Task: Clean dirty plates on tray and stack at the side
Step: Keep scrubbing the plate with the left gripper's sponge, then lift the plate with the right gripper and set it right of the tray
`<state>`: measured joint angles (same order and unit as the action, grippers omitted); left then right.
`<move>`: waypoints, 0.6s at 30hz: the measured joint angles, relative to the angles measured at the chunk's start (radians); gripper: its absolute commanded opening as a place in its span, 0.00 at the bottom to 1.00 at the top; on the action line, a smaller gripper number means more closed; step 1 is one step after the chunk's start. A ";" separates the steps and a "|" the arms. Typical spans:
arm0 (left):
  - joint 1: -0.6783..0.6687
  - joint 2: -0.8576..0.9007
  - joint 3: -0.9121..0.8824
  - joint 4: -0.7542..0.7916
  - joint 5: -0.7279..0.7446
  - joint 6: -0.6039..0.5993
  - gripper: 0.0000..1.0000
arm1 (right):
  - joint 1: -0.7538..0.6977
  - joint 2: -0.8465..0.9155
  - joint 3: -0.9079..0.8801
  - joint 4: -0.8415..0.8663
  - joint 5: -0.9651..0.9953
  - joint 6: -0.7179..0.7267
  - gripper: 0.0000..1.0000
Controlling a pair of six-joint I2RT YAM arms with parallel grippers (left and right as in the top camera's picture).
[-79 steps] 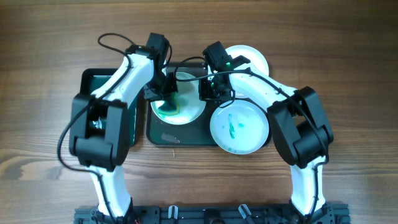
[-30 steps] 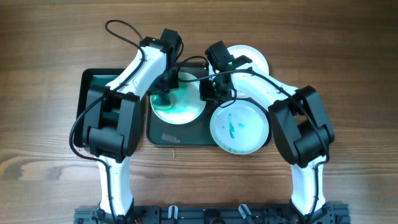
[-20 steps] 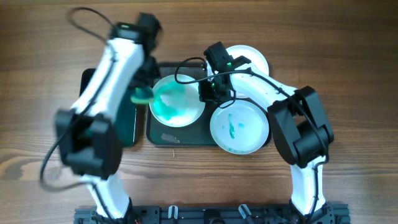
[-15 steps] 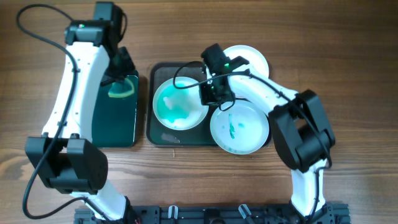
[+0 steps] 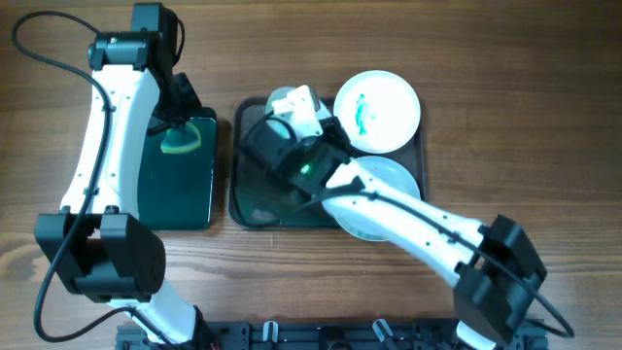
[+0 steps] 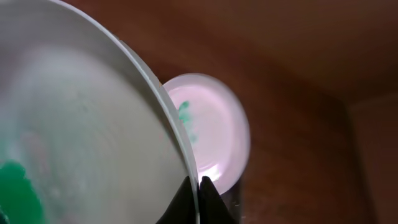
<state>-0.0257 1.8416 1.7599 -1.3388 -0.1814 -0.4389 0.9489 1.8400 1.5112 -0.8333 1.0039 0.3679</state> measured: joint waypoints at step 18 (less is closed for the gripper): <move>0.000 0.000 0.000 0.015 0.053 0.000 0.04 | -0.085 -0.029 0.000 0.019 -0.371 -0.137 0.04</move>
<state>-0.0261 1.8416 1.7599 -1.3235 -0.1287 -0.4389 0.8639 1.8114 1.5112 -0.8139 0.6327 0.2310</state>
